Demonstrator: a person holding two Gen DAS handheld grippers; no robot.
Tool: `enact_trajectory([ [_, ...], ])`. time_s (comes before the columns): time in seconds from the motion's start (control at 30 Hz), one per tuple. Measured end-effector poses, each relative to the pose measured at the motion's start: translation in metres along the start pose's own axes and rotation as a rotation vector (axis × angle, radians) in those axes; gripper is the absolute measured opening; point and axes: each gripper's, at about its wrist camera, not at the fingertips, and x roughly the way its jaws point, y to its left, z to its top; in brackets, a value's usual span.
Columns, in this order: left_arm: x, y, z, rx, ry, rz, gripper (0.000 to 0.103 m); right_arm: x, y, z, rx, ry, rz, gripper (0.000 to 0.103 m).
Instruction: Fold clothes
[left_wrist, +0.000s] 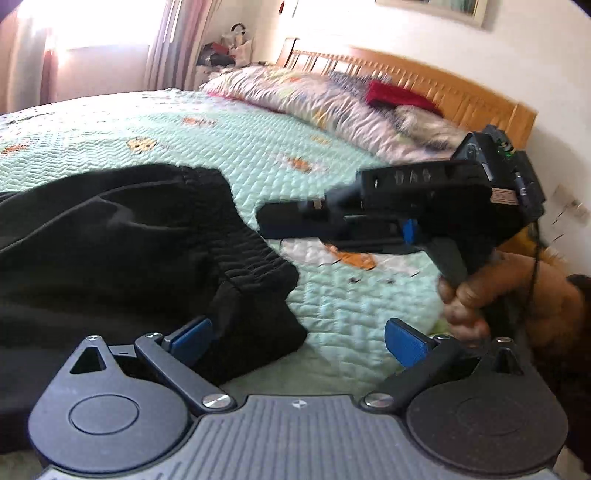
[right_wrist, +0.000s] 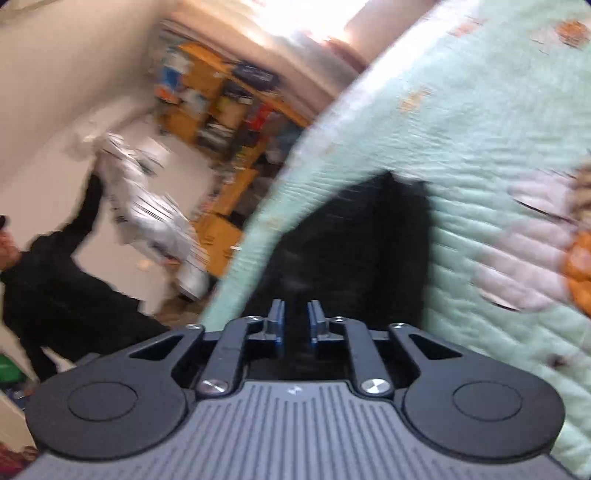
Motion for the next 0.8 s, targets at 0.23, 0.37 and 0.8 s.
enact_trajectory([
  [0.23,-0.017,0.047,-0.008,-0.188,-0.045,0.106,0.100,0.020,-0.003,-0.014,-0.049,0.121,-0.075,0.030],
  [0.37,-0.006,0.060,-0.020,-0.213,-0.015,0.139,0.100,0.003,-0.040,-0.032,0.067,0.042,-0.068,0.000],
  [0.8,-0.009,0.059,-0.017,-0.209,0.023,0.171,0.101,0.001,0.002,-0.026,0.022,-0.024,-0.067,0.036],
])
